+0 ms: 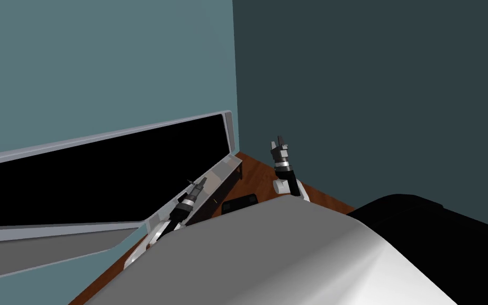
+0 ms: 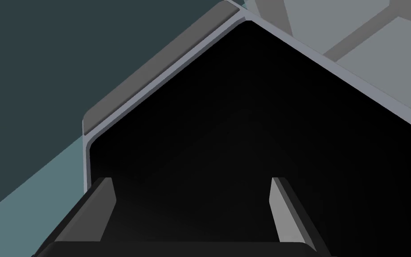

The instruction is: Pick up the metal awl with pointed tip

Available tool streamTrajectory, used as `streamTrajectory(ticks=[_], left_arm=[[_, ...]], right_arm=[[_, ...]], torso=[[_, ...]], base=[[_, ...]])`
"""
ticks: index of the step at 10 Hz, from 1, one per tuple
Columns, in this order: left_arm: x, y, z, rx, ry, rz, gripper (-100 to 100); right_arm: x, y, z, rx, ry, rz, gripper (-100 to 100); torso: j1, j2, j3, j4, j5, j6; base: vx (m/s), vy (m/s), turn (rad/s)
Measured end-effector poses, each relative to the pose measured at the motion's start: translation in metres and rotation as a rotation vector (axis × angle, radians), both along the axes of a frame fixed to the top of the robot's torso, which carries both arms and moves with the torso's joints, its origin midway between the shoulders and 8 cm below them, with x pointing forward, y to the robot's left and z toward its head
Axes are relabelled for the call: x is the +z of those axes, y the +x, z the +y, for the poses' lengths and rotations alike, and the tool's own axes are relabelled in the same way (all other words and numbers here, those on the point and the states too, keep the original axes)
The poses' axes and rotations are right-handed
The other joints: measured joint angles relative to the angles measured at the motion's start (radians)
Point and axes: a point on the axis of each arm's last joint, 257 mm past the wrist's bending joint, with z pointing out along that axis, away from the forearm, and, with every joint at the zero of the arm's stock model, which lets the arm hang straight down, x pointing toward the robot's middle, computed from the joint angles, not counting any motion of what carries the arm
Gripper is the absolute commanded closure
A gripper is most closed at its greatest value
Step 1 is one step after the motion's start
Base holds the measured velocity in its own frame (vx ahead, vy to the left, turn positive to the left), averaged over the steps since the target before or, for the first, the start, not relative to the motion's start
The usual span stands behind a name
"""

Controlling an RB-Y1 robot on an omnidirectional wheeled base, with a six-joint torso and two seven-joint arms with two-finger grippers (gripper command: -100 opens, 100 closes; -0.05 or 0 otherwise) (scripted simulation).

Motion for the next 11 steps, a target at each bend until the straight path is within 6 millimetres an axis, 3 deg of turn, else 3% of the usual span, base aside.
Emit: streamTrajectory(ticks=[3,6,9,11], left_arm=[[-0.04,-0.019,0.038,0.009,0.095,0.11,-100],[-0.07,-0.033,0.06,0.022,0.163,0.189,-100],[-0.108,-0.052,0.115,0.048,0.277,0.306,-100],[-0.125,-0.076,0.142,0.073,0.344,0.38,-100]], right_arm=[[0.0,0.0,0.0,0.0,0.0,0.0,0],[0.0,0.0,0.0,0.0,0.0,0.0,0],[0.0,0.0,0.0,0.0,0.0,0.0,0],[0.0,0.0,0.0,0.0,0.0,0.0,0]], torso=[[0.0,0.0,0.0,0.0,0.0,0.0],[0.0,0.0,0.0,0.0,0.0,-0.001],[0.0,-0.002,-0.001,0.0,0.0,0.0],[-0.001,-0.001,-0.001,0.0,0.0,-0.001]], base=[[0.029,-0.017,-0.155],[0.025,-0.017,-0.11],[0.055,-0.022,-0.226],[0.027,-0.013,0.003]])
